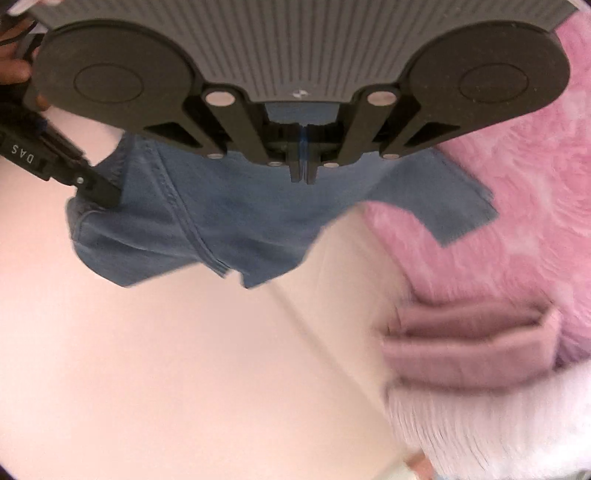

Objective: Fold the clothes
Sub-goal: 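Lift the jeans with both grippers and carry them to open bedspread, then lay the jeans flat on the bedspread and open both grippers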

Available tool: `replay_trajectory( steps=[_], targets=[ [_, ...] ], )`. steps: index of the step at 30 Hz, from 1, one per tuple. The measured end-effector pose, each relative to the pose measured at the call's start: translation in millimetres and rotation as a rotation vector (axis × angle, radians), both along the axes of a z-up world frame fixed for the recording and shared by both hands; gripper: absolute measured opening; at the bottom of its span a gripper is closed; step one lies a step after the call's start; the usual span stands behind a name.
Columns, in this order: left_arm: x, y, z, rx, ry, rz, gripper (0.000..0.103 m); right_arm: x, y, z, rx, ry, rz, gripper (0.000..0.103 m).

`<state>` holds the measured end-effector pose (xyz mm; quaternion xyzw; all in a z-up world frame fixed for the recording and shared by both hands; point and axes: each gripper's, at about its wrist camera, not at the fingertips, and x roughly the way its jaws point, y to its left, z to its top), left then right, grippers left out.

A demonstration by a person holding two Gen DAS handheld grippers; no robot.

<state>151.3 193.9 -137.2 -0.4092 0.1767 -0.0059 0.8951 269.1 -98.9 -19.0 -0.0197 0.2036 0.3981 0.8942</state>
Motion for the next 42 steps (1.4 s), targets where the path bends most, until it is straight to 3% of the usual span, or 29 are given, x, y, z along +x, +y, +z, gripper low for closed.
replay_trajectory(
  steps=[6,8,12,20,23,25,26,28,30,33,35,38,42],
  targets=[
    [-159,21,50,0.056,-0.069,0.295,0.000,-97,77,45,0.137,0.008,0.331,0.003],
    [-227,25,73,0.102,-0.069,0.424,0.000,-128,101,65,0.195,0.032,0.424,0.003],
    [-323,27,131,0.200,-0.025,0.619,0.000,-193,142,110,0.323,0.061,0.583,0.003],
    [-516,31,246,0.397,0.067,1.006,0.000,-305,198,197,0.572,0.130,0.717,0.003],
    [-532,37,236,0.370,0.205,1.037,0.000,-344,218,219,0.607,0.137,0.725,0.004],
    [-543,41,229,0.351,0.298,1.056,0.000,-364,249,216,0.454,0.088,0.701,0.006],
    [-549,43,226,0.341,0.344,1.065,0.000,-371,267,207,0.323,0.071,0.702,0.009],
    [-560,48,219,0.321,0.437,1.082,0.000,-378,302,174,0.016,0.070,0.718,0.051],
    [-571,52,211,0.300,0.530,1.096,0.000,-378,314,131,-0.194,0.116,0.739,0.053],
    [-566,40,165,0.207,0.686,1.003,0.000,-386,294,76,-0.362,0.162,0.775,0.053],
    [-563,19,131,0.142,0.751,0.938,0.000,-394,270,47,-0.442,0.134,0.808,0.053],
    [-552,-9,85,0.104,0.833,0.863,0.000,-408,227,8,-0.545,0.070,0.859,0.053],
    [-530,-42,59,0.141,0.893,0.798,0.001,-413,175,-29,-0.616,-0.011,0.903,0.053]
  ],
)
